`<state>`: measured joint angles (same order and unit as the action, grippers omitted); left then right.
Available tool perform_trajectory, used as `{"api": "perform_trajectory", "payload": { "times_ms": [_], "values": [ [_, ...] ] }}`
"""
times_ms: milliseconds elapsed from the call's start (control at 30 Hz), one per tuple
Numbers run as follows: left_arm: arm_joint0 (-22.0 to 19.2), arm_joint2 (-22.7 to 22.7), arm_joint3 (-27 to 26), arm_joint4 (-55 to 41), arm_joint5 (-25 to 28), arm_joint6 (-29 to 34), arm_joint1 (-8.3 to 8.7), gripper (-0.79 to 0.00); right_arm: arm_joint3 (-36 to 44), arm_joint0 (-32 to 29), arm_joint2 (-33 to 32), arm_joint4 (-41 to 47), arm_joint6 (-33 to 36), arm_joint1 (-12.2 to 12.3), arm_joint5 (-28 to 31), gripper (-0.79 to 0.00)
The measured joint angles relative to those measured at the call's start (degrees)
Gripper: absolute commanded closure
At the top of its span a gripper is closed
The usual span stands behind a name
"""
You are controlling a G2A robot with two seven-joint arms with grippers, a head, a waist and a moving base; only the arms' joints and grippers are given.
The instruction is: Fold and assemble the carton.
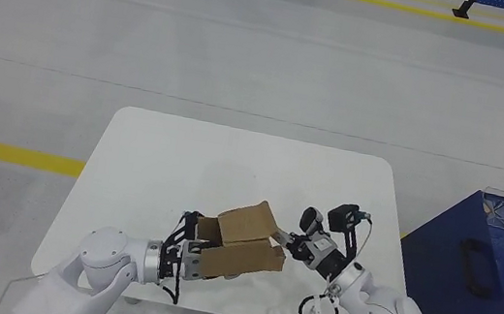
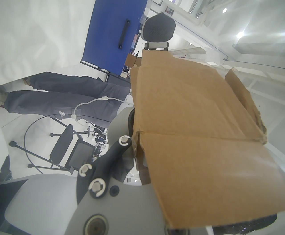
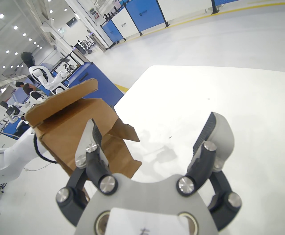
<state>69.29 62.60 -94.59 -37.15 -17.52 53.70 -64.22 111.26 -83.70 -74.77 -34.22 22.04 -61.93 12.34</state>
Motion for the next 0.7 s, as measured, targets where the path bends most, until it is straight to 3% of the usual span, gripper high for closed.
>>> {"api": "perform_trajectory", "payload": {
  "times_ms": [400, 700],
  "values": [
    [0.9, 0.6, -0.9, 1.1, 1.3, -2.2, 0.17, 0.0, -1.2, 0.5, 1.4, 1.0, 0.2, -0.4, 0.6, -0.785],
    [1.6, 0.1, -2.3, 7.7, 6.0, -5.1, 0.4, 0.0, -1.2, 0.4, 2.0, 1.0, 0.1, -0.6, 0.7, -0.785]
  ]
}}
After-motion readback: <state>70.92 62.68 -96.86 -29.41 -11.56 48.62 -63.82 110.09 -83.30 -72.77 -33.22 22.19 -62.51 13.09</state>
